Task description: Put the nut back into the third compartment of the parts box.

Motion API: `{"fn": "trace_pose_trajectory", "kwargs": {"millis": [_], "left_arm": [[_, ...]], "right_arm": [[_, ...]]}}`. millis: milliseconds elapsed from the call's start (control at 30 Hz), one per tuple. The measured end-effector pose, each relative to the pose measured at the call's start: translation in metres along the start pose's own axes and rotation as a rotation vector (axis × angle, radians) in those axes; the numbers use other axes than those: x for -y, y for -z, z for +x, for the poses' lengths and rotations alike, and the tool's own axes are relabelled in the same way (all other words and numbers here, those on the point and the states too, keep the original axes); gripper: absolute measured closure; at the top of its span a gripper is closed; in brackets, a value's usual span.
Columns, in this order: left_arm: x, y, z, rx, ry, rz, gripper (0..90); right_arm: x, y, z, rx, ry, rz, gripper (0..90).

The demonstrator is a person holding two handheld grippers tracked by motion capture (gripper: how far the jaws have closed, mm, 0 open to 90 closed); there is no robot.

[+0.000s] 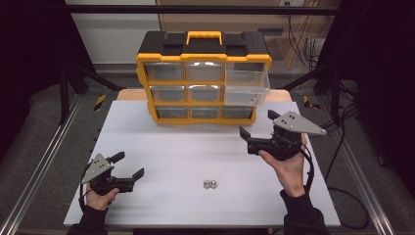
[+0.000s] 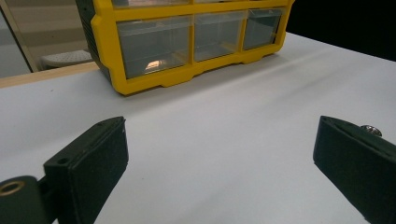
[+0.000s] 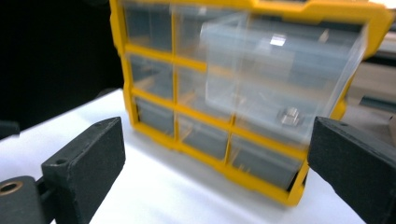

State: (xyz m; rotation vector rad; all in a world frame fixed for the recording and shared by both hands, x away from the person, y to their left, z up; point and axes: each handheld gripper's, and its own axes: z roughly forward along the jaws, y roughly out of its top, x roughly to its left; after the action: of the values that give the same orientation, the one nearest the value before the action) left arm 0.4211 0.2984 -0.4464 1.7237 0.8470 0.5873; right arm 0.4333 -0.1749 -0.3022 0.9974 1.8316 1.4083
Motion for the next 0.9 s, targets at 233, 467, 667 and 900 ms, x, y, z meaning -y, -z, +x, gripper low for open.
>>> {"fn": "trace_pose_trajectory", "kwargs": {"millis": [233,467,667,900], "left_arm": [[0.000,0.000,0.000,-0.002,-0.001,-0.001,3.1],[0.000,0.000,0.000,-0.004,0.000,0.000,3.1],[0.000,0.000,0.000,-0.005,-0.001,0.001,3.1],[0.000,0.001,0.000,-0.005,-0.001,-0.002,3.1]], "right_arm": [[0.038,-0.012,0.005,-0.038,-0.026,0.068,5.5],[0.075,-0.029,0.020,-0.075,-0.027,0.155,6.1],[0.097,-0.039,0.033,-0.098,-0.014,0.227,6.0],[0.116,-0.045,0.042,-0.118,-0.022,0.274,7.0]]}}
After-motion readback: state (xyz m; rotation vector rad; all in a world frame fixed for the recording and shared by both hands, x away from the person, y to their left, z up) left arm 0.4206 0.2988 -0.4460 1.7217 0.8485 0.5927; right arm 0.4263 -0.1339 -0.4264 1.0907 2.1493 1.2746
